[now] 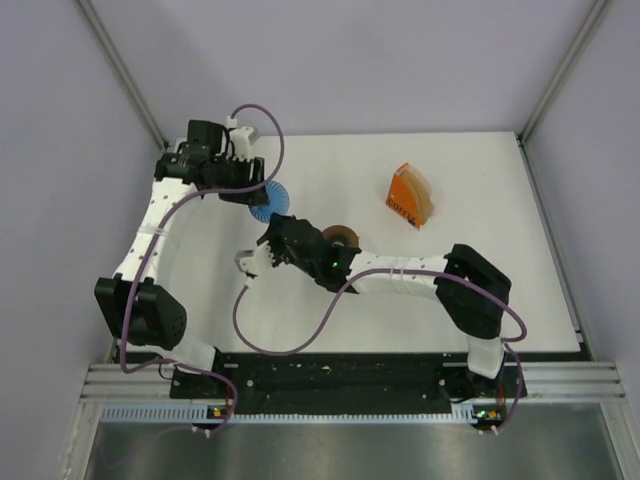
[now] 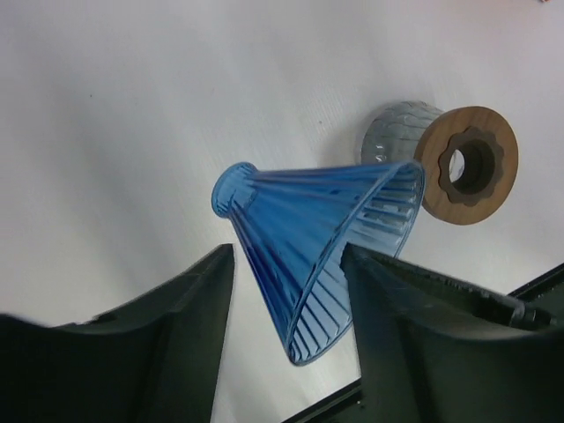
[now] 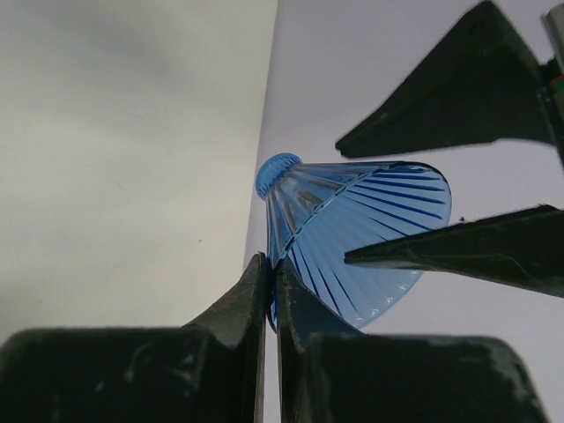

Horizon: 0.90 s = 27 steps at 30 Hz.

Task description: Place the coffee filter in the dripper

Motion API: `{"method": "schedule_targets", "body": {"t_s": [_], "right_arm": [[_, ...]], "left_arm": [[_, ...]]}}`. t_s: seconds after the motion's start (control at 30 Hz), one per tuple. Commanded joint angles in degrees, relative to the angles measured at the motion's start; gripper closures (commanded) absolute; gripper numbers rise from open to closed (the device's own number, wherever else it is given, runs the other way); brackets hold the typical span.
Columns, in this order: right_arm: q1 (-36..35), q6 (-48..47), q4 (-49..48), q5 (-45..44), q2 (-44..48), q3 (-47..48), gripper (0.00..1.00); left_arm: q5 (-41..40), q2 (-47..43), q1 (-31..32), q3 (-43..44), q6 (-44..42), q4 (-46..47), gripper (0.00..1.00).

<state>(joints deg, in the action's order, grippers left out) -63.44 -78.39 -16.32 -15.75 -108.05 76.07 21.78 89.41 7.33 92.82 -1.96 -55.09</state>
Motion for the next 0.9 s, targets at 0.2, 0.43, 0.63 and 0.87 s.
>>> {"method": "schedule_targets", "body": {"t_s": [0.2, 0.43, 0.63, 0.87], "right_arm": [[-1.8, 8.1, -1.8, -0.1, 7.7, -0.1, 1.0], [-1.2, 31.5, 12.1, 9.0, 16.8, 2.5, 0.47], [8.4, 58.1, 25.9, 18.7, 21.8, 6.0, 0.26], [23.9, 80.9, 47.7, 20.1, 15.0, 11.4, 0.12]], "left_arm": [[-9.3, 0.7, 1.0, 0.2, -0.9, 3.9, 1.0], [-11.3, 2.6, -1.0, 1.0, 0.6, 3.7, 1.0], [-9.8, 3.4, -4.0, 1.2, 1.3, 3.2, 1.0], [-7.8, 2.9, -6.3, 0.1, 1.5, 3.2, 1.0]]}}
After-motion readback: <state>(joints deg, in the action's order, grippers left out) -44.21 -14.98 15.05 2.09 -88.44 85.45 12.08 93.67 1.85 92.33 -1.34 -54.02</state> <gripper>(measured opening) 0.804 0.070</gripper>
